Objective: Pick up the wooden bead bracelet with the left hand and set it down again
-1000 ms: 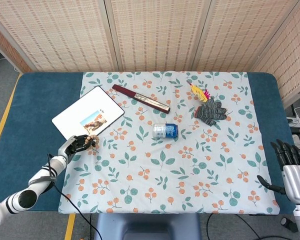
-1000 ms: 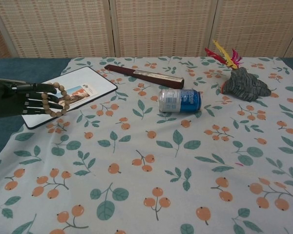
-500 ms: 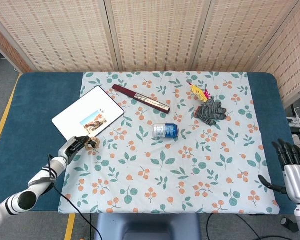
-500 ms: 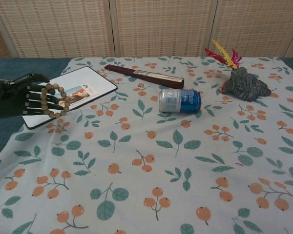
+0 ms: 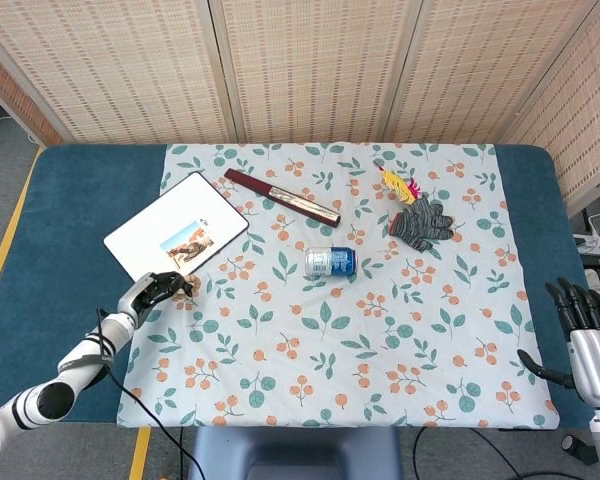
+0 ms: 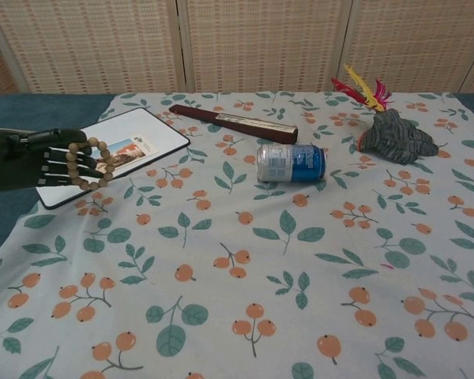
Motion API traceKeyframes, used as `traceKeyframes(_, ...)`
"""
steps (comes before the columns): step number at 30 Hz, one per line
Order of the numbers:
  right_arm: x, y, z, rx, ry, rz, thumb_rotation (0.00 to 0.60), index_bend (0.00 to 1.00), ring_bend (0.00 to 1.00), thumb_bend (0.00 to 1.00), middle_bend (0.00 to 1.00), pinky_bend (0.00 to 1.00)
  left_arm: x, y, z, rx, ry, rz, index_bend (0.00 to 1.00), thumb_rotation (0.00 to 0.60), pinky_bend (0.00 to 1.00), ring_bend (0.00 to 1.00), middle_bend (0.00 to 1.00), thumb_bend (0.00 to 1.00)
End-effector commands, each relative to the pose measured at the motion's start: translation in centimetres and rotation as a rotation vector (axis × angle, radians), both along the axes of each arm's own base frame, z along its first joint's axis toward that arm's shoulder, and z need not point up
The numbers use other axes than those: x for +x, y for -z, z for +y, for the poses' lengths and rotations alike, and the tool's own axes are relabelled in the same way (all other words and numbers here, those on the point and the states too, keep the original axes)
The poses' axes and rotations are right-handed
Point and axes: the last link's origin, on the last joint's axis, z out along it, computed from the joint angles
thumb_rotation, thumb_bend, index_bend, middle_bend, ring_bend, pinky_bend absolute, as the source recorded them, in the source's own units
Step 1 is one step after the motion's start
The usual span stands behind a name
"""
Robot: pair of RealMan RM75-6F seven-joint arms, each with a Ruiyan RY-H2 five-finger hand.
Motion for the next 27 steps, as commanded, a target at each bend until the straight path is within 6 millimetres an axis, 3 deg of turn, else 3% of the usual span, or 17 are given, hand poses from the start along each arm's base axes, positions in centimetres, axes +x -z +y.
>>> traceKeyframes(1,0.01,-0.01,0.03,0.0,0.0,-0.001,0.445,0.0,0.0,0.14,0.0,0.0,0.12,0.03,0.02,-0.003,-0.004,-0.008,0.59,0.574,0.0,0.25,0.55,0.77)
traceKeyframes(4,0.01,-0.06,0.06,-0.001,0.0,-0.002,0.446,0.0,0.0,0.14,0.0,0.0,0.2,0.01,0.0,-0.005,-0.003,-0.009,0.59,0.6,0.0,0.25,0.56,0.91)
traceKeyframes(9,0.08,-0.06,0.14,0.002,-0.003,-0.004,0.446,0.0,0.0,0.14,0.0,0.0,0.3,-0.02,-0.06,-0.011,-0.008,-0.015,0.59,0.6,0.0,0.26,0.56,1.0)
traceKeyframes(17,0.16,-0.13,0.28,0.002,-0.006,-0.005,0.446,0.0,0.0,0.14,0.0,0.0,0.42,-0.14,-0.18,-0.022,-0.038,-0.048,0.59,0.596,0.0,0.27,0.56,1.0)
traceKeyframes(27,0.04,-0.22,0.2,0.001,-0.004,-0.008,0.446,0.0,0.0,0.14,0.0,0.0,0.99,-0.15,-0.27,-0.024,-0.043,-0.097,0.51,0.508,0.0,0.24,0.53,1.0)
